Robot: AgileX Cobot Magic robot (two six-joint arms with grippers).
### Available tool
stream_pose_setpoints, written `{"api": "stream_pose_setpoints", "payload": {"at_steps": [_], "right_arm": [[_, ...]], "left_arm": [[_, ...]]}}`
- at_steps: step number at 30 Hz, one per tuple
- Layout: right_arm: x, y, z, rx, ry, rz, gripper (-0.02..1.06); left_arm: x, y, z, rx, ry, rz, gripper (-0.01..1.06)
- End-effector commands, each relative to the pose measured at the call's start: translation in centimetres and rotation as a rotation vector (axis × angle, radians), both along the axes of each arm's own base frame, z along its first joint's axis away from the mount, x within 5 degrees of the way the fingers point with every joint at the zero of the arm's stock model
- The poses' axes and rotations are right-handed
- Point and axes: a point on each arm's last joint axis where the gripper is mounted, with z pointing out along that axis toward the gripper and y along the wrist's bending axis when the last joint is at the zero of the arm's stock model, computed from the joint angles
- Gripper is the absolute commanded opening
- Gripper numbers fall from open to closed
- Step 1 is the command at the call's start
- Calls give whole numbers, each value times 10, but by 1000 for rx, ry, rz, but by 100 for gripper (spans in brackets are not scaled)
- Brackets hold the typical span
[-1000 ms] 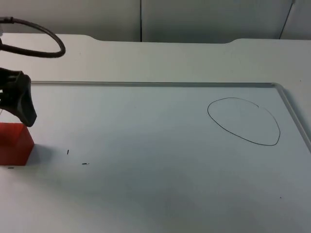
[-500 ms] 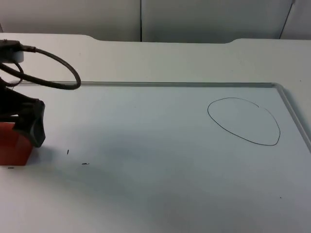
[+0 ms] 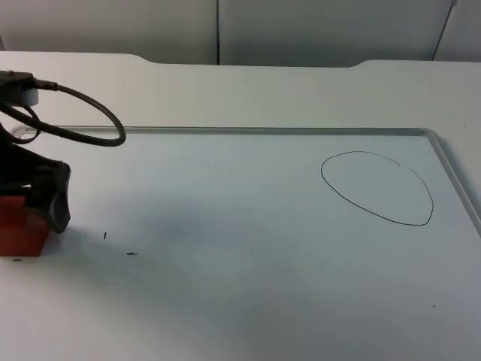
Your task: Pick up one cube with the left hand and another cube with the right hand. First place the cube in the right hand at the target position, then stack the cube in the left hand on top.
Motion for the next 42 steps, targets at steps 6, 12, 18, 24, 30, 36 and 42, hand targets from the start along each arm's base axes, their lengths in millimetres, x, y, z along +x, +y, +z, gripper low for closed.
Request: {"api": "stream_pose_setpoints", "payload": {"at_steps": [6, 12, 18, 24, 30, 36, 42], "right_arm": [[0, 0, 2, 23, -16, -3, 0], [0, 0, 2, 22, -17, -3, 0], [0, 0, 2, 19, -19, -2, 0], [0, 0, 2, 18, -20, -1, 0], [0, 0, 2, 21, -23, -2, 0], [0, 0, 2, 25, -19, -5, 0], [1, 0, 2, 35, -10, -18, 0]], "left_arm": [[3, -2, -7, 6, 5, -2, 101], [3, -2, -10, 6, 14, 5, 99], [3, -1, -10, 15, 16, 10, 64], [2, -1, -10, 20, 26, 4, 22], [-2, 0, 14, 8, -1, 29, 0], [-15, 0, 85, -28, -209, 34, 0], [-70, 2, 180, -111, -459, 12, 0]]}}
